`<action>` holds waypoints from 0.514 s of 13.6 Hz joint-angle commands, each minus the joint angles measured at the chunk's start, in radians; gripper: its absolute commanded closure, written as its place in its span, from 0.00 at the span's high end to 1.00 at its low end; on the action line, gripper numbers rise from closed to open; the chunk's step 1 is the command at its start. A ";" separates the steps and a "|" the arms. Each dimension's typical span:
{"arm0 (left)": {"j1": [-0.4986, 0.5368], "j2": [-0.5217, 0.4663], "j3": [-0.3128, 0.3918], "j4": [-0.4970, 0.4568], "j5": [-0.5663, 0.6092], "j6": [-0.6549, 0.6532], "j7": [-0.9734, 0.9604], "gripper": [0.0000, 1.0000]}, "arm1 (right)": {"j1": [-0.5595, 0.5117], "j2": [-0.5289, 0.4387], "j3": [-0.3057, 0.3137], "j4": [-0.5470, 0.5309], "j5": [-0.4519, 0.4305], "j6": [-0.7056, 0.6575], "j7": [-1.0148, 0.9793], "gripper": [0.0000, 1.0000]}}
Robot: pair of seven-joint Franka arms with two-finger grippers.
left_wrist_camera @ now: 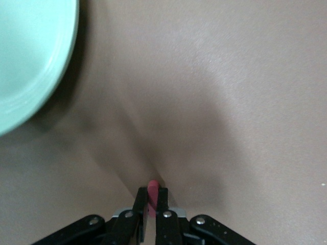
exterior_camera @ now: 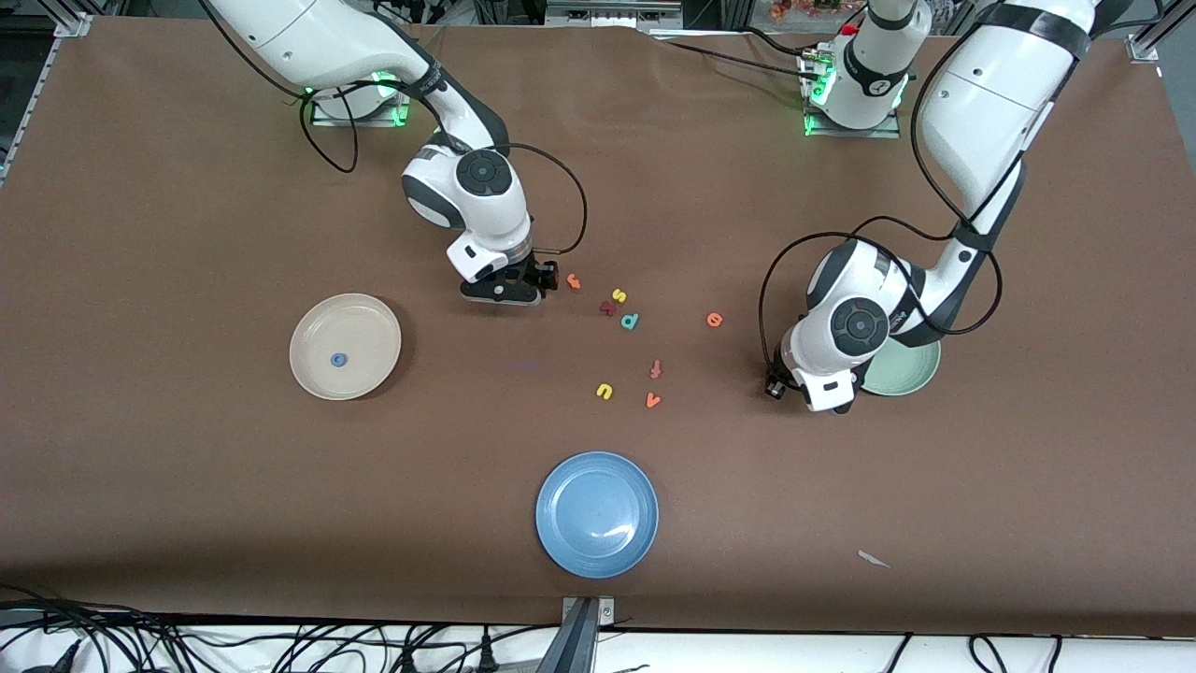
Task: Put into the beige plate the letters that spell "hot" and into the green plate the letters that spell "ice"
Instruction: 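Grasp the pink bar with the left gripper while the right gripper grasps the yellow 2, then place the pink bar on the green plate while the right gripper places the 2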
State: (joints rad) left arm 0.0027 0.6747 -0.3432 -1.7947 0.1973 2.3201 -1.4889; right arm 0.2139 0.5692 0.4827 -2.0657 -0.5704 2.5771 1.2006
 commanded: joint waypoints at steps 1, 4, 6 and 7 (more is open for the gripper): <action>0.034 -0.081 -0.011 0.006 0.002 -0.138 0.131 0.00 | 0.015 0.038 -0.010 0.032 -0.078 0.008 0.068 0.82; 0.147 -0.184 -0.052 0.003 -0.154 -0.311 0.420 0.00 | 0.015 0.047 -0.010 0.032 -0.117 0.011 0.094 0.68; 0.195 -0.211 -0.051 -0.003 -0.171 -0.425 0.594 0.00 | 0.015 0.049 -0.010 0.032 -0.117 0.012 0.094 0.63; 0.227 -0.213 -0.051 -0.006 -0.171 -0.439 0.660 0.00 | 0.015 0.049 -0.010 0.032 -0.117 0.012 0.094 0.59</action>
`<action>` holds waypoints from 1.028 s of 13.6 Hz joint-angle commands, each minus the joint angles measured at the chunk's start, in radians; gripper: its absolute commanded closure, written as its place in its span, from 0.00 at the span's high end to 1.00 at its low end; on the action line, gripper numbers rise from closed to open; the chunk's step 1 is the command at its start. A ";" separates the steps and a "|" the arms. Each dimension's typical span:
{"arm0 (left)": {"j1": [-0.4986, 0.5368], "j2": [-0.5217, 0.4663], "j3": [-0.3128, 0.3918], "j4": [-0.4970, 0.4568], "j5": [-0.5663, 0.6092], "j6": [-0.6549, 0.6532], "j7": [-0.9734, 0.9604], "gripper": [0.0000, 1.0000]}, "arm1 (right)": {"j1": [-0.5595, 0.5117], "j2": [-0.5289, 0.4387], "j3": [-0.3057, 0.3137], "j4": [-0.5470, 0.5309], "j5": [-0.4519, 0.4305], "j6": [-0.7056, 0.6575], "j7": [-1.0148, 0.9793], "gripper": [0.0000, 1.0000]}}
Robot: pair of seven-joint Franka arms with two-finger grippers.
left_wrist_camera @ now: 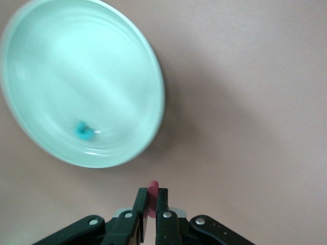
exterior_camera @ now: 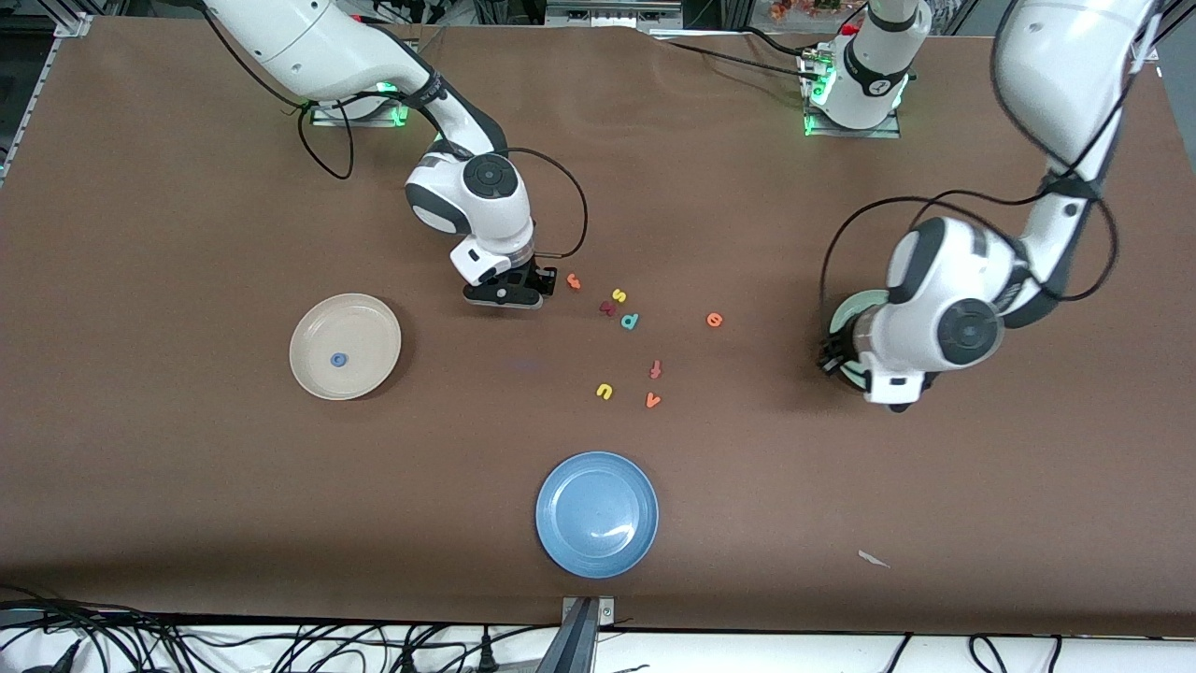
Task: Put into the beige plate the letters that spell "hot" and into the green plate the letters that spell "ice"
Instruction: 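Place the pink bar on the green plate while the right gripper places the 2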
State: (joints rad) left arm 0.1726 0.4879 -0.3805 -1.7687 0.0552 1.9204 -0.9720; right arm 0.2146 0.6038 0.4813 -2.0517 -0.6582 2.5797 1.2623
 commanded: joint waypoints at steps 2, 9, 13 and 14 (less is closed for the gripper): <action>0.090 -0.014 -0.012 -0.061 -0.018 -0.035 0.251 0.00 | 0.014 0.014 -0.009 0.018 -0.032 0.010 0.032 0.44; 0.093 0.070 -0.008 -0.077 -0.015 0.034 0.265 0.59 | 0.011 -0.004 -0.010 0.018 -0.037 0.007 0.017 0.02; 0.085 0.043 -0.014 -0.054 -0.028 0.020 0.231 1.00 | -0.044 -0.110 -0.029 0.002 -0.011 -0.061 -0.133 0.02; 0.074 0.035 -0.017 -0.040 -0.029 0.019 0.207 1.00 | -0.061 -0.134 -0.027 0.001 0.017 -0.091 -0.197 0.02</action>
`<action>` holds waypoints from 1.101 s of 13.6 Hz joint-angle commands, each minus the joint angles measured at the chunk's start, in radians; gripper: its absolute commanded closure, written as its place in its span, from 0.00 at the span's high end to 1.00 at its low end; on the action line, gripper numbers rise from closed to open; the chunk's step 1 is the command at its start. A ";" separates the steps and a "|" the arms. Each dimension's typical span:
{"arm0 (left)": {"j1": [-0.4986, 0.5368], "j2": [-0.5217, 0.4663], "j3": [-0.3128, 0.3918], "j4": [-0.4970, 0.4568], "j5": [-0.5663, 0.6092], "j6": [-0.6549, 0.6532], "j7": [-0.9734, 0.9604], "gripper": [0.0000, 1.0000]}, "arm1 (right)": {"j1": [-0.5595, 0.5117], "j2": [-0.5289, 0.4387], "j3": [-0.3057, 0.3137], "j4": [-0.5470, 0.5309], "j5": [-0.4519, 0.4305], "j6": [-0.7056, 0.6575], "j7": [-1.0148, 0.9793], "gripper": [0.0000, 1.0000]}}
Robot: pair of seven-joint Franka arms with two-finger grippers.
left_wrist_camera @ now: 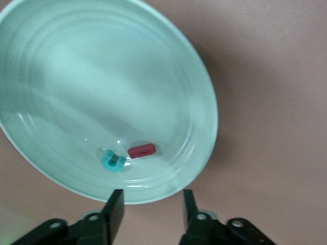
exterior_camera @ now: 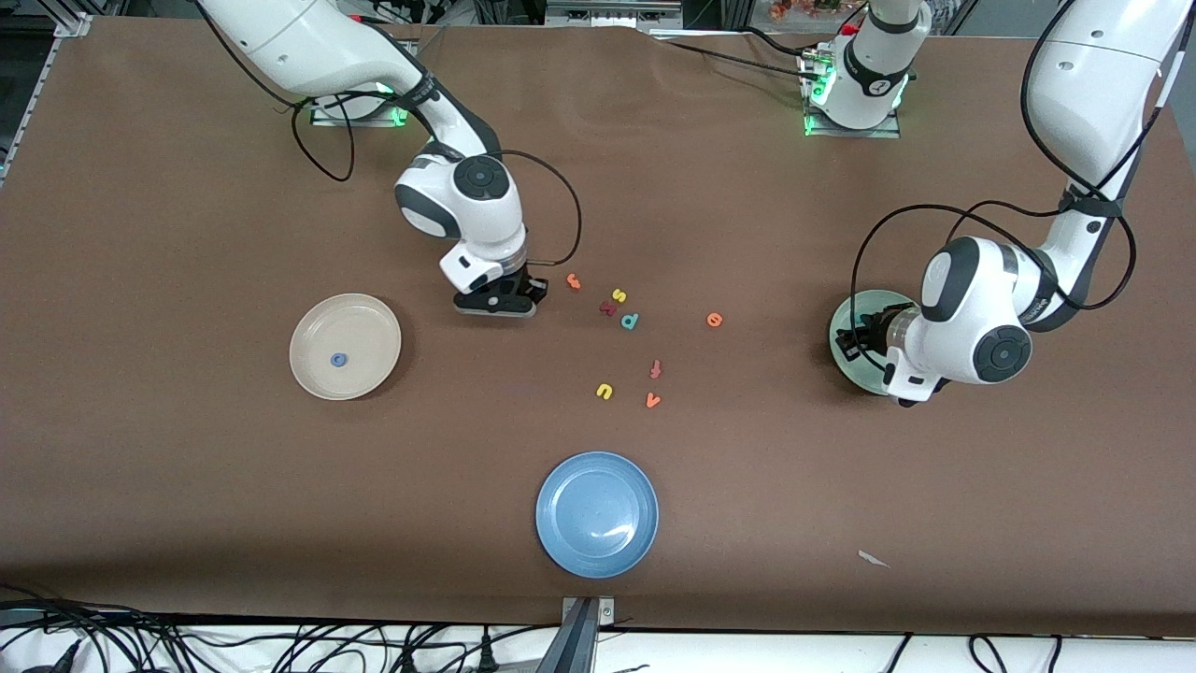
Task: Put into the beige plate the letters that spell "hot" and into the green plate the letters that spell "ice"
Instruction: 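Place the pink bar on the green plate while the right gripper places the 2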
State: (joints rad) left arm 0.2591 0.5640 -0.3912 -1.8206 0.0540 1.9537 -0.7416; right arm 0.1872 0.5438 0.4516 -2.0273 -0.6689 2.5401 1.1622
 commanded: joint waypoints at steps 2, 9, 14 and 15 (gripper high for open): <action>-0.023 -0.044 -0.053 0.023 -0.029 -0.015 -0.106 1.00 | -0.095 -0.132 0.004 -0.039 0.118 -0.101 -0.273 0.02; -0.197 -0.035 -0.064 0.015 -0.017 0.077 -0.317 1.00 | -0.336 -0.231 0.004 -0.062 0.313 -0.222 -0.838 0.08; -0.277 -0.044 -0.063 -0.101 0.003 0.319 -0.406 1.00 | -0.370 -0.225 0.004 -0.090 0.316 -0.207 -0.854 0.99; -0.281 -0.058 -0.066 -0.147 0.033 0.374 -0.424 1.00 | -0.370 -0.225 0.004 -0.088 0.316 -0.207 -0.857 0.99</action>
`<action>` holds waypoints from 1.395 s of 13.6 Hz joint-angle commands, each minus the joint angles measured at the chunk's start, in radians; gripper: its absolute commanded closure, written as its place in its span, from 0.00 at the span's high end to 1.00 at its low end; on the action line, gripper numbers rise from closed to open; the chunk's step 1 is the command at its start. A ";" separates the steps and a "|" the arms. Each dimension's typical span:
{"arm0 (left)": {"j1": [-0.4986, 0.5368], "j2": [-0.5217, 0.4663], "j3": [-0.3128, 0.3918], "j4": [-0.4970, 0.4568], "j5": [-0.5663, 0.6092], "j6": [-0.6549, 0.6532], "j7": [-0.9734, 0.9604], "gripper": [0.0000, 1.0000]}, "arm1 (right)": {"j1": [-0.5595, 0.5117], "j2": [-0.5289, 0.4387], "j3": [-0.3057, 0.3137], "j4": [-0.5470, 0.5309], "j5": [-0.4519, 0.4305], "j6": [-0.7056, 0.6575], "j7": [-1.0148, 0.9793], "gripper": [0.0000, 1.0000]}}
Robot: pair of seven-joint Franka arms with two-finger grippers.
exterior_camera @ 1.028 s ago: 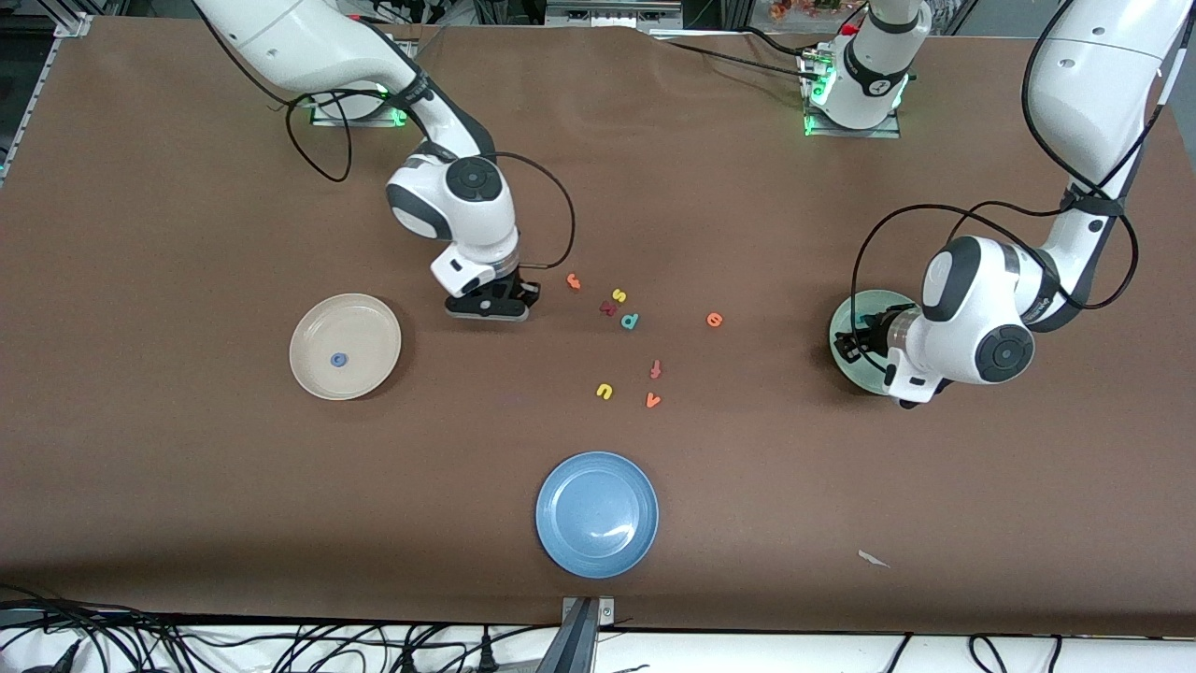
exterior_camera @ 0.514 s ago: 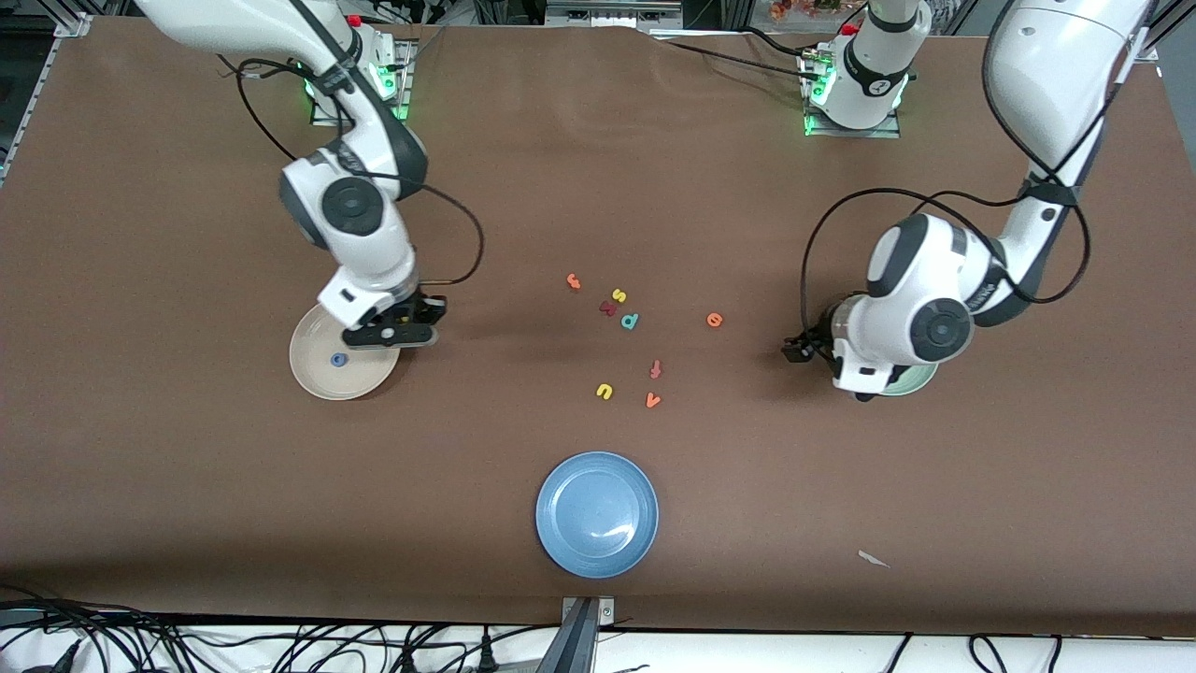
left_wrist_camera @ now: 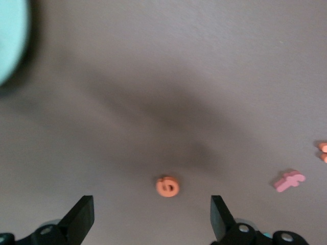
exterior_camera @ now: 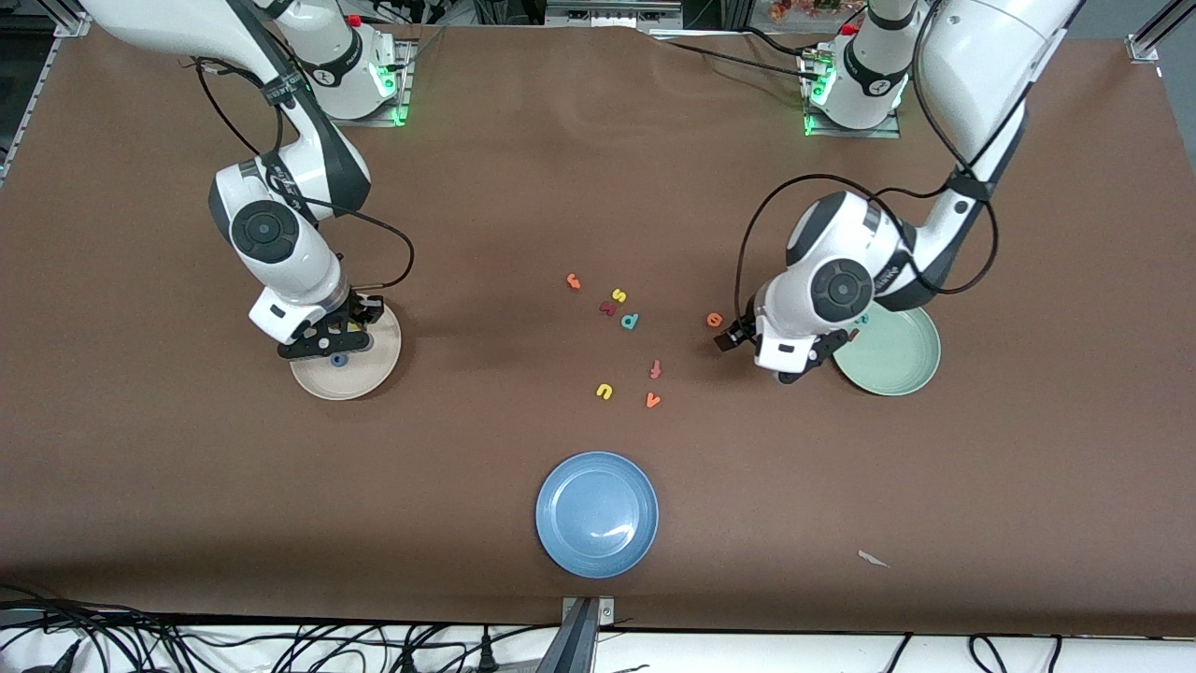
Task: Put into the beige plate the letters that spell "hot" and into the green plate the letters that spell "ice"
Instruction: 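Grasp the orange e with the left gripper while the right gripper reaches the orange t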
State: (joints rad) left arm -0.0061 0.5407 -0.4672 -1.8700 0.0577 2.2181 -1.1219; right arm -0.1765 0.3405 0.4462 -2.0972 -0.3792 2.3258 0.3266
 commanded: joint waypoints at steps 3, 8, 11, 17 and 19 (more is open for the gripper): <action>-0.050 -0.030 0.009 -0.141 0.077 0.192 -0.123 1.00 | -0.006 -0.020 0.017 -0.014 0.039 0.006 -0.012 0.97; -0.066 0.028 0.013 -0.143 0.126 0.222 -0.156 0.92 | 0.081 0.003 0.094 0.006 0.229 0.053 0.213 0.95; -0.068 0.045 0.015 -0.140 0.152 0.227 -0.171 0.88 | 0.211 0.049 0.089 0.037 0.212 0.107 0.414 0.96; -0.065 0.084 0.016 -0.130 0.254 0.276 -0.280 0.51 | 0.406 0.155 0.083 0.083 0.002 0.153 0.724 0.96; -0.064 0.085 0.016 -0.129 0.252 0.276 -0.282 0.31 | 0.463 0.214 0.065 0.123 -0.097 0.153 0.849 0.96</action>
State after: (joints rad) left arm -0.0660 0.6139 -0.4596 -2.0054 0.2745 2.4959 -1.3695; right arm 0.2307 0.4799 0.5366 -2.0384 -0.3935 2.4755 1.0717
